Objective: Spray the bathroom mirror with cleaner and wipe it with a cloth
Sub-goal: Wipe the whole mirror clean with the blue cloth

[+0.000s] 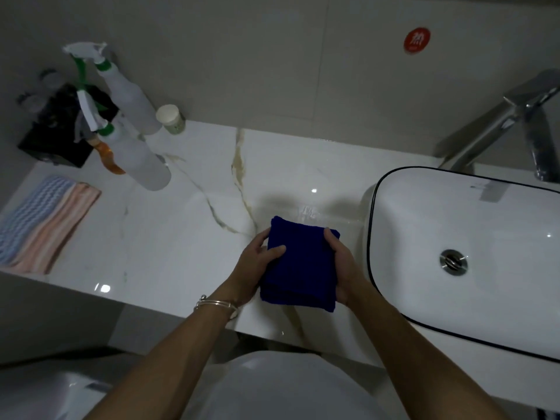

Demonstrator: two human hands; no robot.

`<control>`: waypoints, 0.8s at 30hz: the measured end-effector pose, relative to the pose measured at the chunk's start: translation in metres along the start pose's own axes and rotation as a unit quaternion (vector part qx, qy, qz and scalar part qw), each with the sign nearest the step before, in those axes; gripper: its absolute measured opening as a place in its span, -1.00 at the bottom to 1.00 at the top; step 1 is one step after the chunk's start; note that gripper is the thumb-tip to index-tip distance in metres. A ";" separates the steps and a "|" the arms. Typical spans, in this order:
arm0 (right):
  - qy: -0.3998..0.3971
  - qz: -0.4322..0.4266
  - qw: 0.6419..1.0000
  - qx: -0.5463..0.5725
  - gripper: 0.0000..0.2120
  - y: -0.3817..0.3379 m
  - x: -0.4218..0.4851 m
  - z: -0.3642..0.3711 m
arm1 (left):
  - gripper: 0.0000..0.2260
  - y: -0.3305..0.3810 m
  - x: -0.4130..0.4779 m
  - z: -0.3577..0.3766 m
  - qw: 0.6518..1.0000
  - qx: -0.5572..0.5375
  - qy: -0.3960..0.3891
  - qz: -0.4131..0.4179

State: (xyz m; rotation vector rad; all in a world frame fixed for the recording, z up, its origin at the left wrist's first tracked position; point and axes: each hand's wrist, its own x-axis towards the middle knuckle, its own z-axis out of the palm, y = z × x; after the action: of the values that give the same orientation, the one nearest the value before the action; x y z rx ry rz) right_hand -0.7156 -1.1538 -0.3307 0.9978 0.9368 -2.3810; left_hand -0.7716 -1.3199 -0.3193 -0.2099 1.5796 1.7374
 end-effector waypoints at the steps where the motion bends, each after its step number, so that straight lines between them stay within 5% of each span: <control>1: 0.007 0.001 1.000 -0.004 -0.46 0.000 0.002 0.002 | -0.57 0.002 0.001 -0.002 1.000 0.011 -0.009 0.009; 13: -0.098 -0.036 0.978 0.178 -0.18 -0.013 -0.002 0.012 | -0.67 0.034 0.007 -0.018 0.998 -0.053 0.028 0.018; 18: -0.033 -0.071 0.976 0.201 -0.59 -0.007 -0.005 0.025 | -0.68 0.039 0.004 -0.012 0.997 -0.081 0.012 -0.001; 24: 0.021 -0.095 0.990 0.104 -0.74 -0.002 0.005 0.039 | -0.67 0.038 0.001 -0.012 0.998 -0.063 0.007 -0.010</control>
State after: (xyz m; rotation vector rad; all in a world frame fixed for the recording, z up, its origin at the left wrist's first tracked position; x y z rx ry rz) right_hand -0.7390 -1.1806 -0.3129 1.0800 0.8452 -2.6704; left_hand -0.8009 -1.3283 -0.2928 -0.2995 1.4742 1.8250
